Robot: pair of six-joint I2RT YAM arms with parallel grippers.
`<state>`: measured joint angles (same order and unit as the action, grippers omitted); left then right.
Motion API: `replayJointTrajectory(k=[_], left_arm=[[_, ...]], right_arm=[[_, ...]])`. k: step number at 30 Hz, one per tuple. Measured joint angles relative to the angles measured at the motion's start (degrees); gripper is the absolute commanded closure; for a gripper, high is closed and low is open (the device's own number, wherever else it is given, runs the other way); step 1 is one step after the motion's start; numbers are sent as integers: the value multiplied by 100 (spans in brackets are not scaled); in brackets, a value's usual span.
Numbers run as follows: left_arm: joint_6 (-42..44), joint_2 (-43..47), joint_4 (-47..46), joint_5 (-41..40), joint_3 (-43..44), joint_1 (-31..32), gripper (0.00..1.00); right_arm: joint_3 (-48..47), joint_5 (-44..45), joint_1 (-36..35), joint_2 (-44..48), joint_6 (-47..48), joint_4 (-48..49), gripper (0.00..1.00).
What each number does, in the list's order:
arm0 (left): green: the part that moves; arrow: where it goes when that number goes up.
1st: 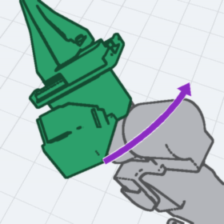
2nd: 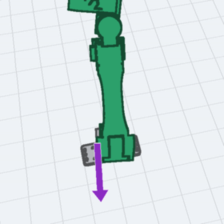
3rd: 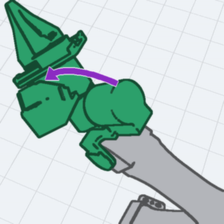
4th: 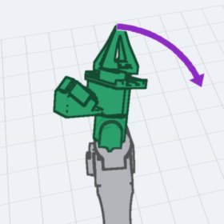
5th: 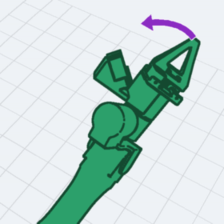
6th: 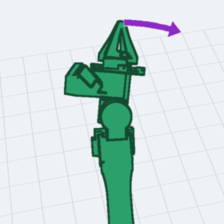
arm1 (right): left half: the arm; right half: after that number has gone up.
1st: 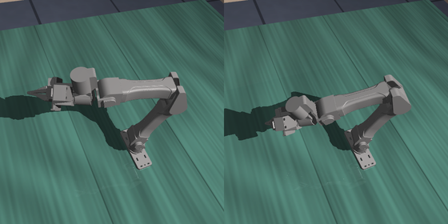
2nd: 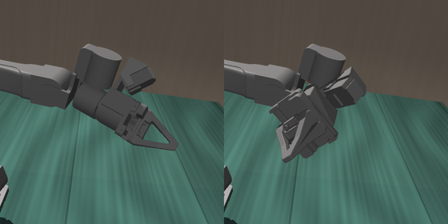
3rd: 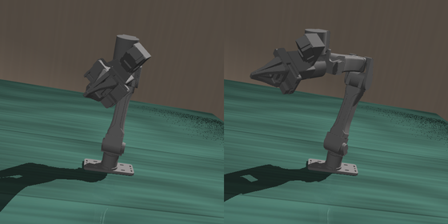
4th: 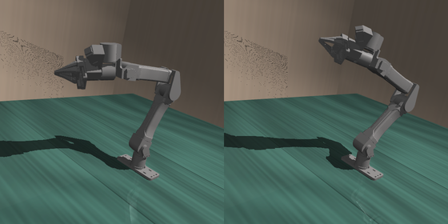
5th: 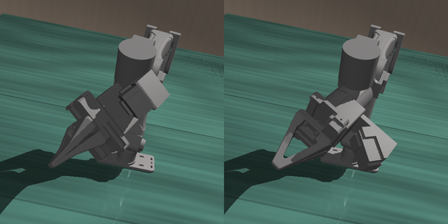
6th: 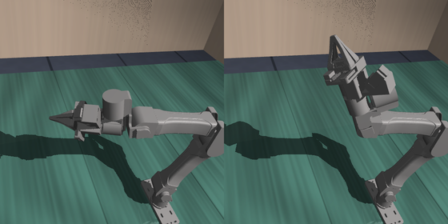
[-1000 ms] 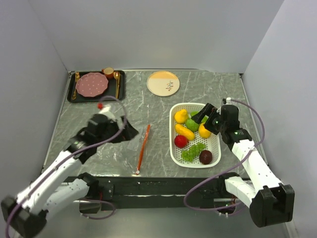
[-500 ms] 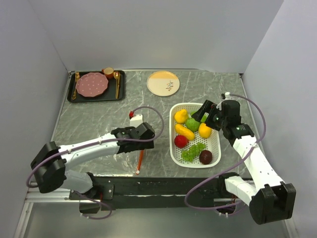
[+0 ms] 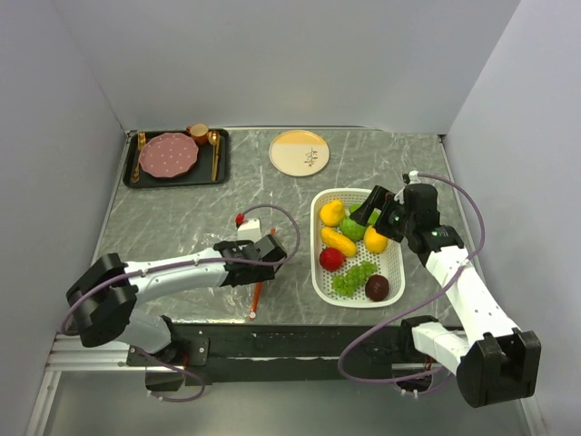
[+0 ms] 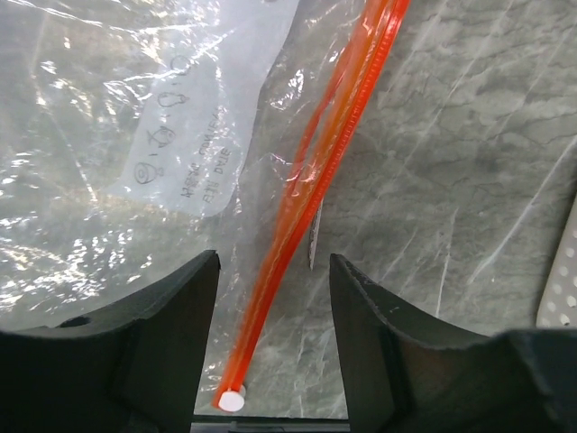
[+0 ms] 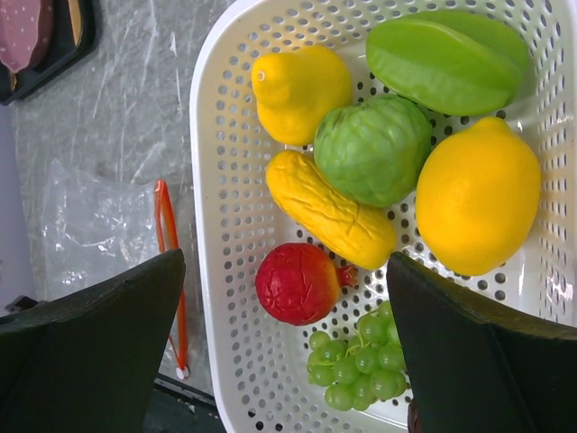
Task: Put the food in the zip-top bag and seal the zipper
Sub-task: Pick up the zipper food storage bag at the center of the board.
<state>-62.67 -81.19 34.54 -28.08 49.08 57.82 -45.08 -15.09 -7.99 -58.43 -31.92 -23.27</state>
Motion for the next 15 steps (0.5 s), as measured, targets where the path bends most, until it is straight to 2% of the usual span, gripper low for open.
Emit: replayJointTrajectory(k=[8,10,15], left_arm=[[-2,-328,-308,90,-70,7,54],[-11,-433,-345,92,-70,9,61],[-92,-516,-334,76,-72,9,70]], right_arm=[[0,-2,0,-85,0,-11,0],[0,-2,0,-105,2,-33,0],[0,-2,0,-116,4,-39,0]])
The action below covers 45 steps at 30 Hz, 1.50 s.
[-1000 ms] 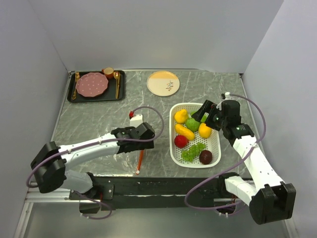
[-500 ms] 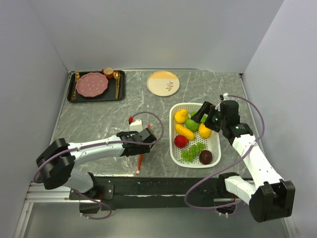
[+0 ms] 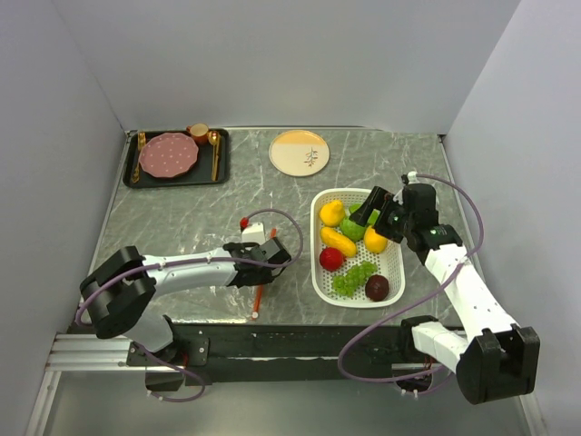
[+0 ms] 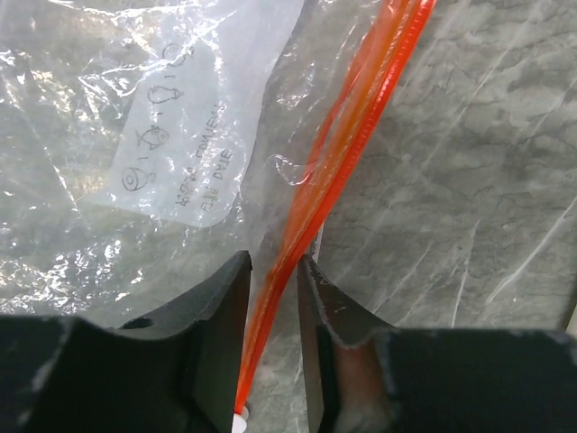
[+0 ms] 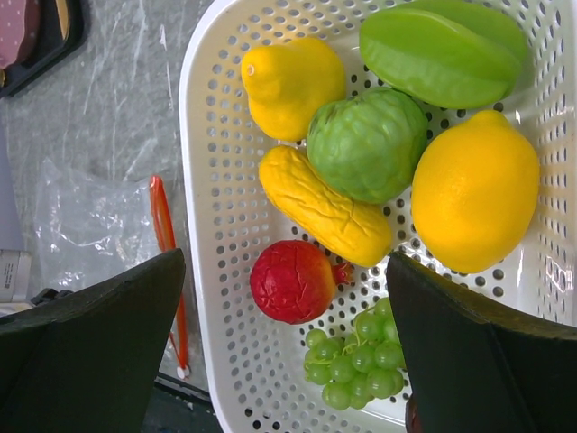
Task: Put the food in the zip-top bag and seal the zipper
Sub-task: Pick up the zipper food storage bag at the center of the board, then open the zipper of the food storage bag.
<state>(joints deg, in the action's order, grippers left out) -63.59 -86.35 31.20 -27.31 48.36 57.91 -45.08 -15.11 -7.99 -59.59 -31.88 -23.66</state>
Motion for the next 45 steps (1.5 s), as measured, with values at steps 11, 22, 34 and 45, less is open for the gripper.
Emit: replayJointTrajectory(k=[11,22,34,45], left_arm=[[-188,50,166,-136,-24,4,99],[-168,944,756,-417,422,2,99],[166,1421,741,-507,616,-79,99],[468,1425,542,-415,651,-101,99]], right_arm=[[13,-229,0,-120,13,44,4],[39,-1270,-787,114,-280,660,65],[17,-2374,-1698,-822,-964,1904,100],[-251,-2498,-2583,-2135,-1235,2433,100]])
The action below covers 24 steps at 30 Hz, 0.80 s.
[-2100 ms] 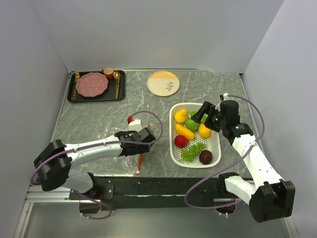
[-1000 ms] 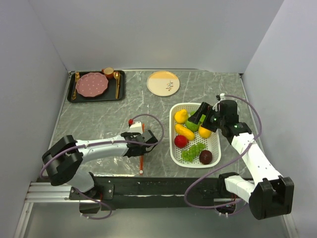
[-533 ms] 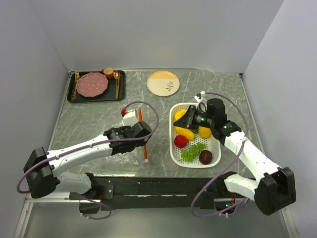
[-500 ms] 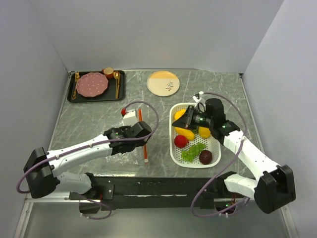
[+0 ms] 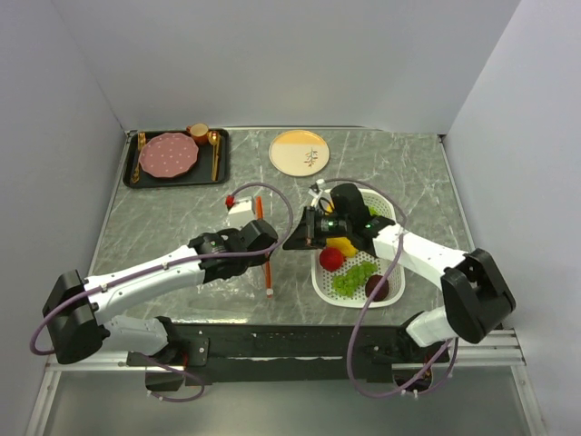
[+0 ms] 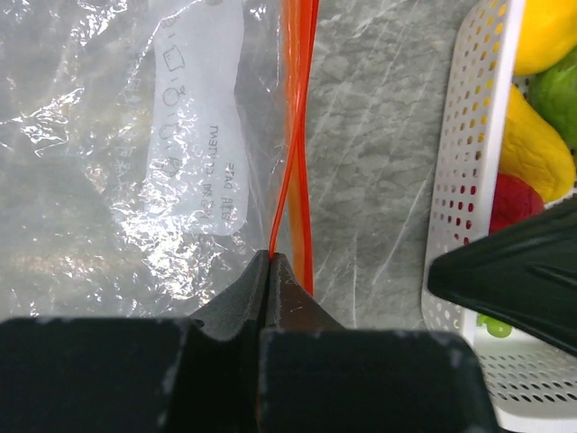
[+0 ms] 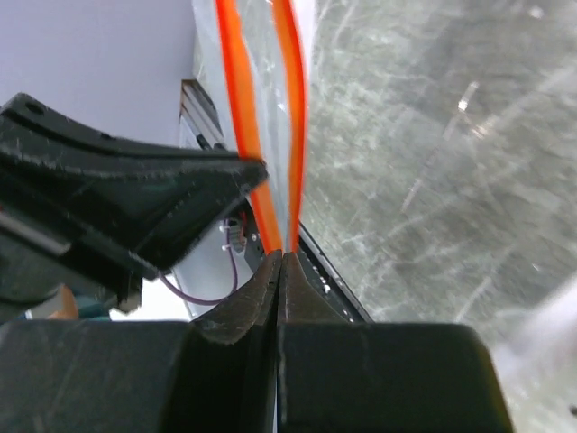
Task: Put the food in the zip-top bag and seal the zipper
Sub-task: Open the zipper of the food storage bag.
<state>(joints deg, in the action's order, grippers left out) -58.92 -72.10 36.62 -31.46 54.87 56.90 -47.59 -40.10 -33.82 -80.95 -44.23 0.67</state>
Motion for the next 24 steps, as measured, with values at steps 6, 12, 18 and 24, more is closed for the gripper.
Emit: replayJointTrajectory(k=[6,12,18,24], left_arm=[[133,-13,-68,39,177,-9,99],[275,-116,-177,85,323,-9,99],[380,-166,-199,125,345,-20,99],[468,-166,-348,238,345,-20,99]], right_arm=[[-476,-4,-264,-380,-37,223,100],[-706,13,-396,-824,-46,339,100],[-758,42,-422,-1231,-24,332,100],[-772,61,-446,-1425,-28,417,100]])
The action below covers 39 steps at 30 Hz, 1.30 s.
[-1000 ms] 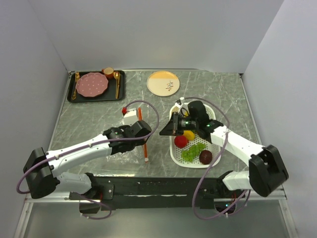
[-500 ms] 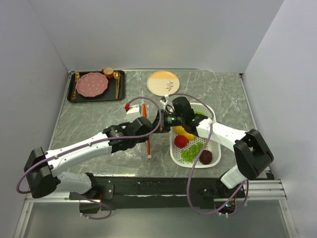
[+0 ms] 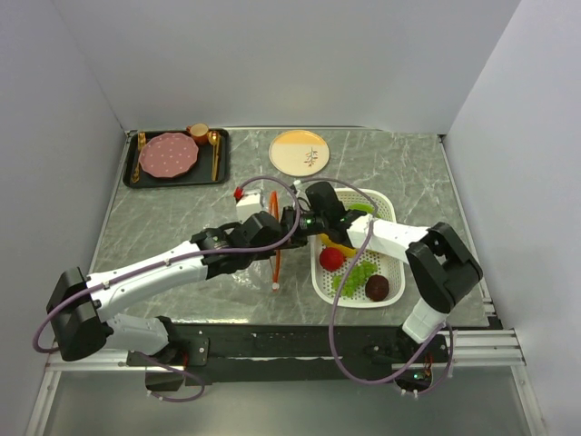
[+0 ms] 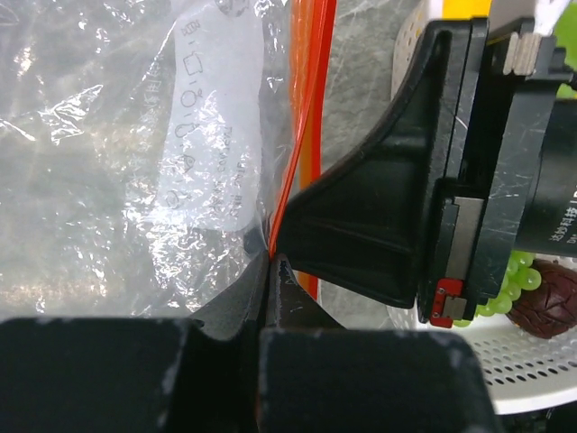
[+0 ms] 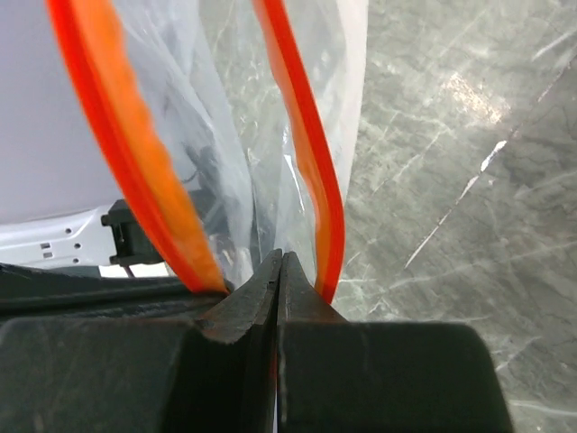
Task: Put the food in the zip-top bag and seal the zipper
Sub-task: Open the zipper of the food storage bag, then pick up the fake fruit from the bin.
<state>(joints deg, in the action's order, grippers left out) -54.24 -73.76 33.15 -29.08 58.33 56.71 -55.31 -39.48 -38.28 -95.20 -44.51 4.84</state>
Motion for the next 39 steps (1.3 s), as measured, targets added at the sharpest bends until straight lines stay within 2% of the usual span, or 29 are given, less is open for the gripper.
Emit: replayJointTrajectory(k=[9,17,33,39], left_arm=[[61,96,-42,98,0,0,99],[46,719,-4,70,-2,0,99],[-647,1342,1043,-610,-146,-166,99],[-581,1082,815,-610,-275,-243,99]], right_arm=[[-354,232,-59,-424,-31,20,100],[-428,632,-59,-796,-111,-203,100],[-651,1281,-59,-1086,-186,-435,100],[-664,1167,-59,-1010,-37,-365,83]])
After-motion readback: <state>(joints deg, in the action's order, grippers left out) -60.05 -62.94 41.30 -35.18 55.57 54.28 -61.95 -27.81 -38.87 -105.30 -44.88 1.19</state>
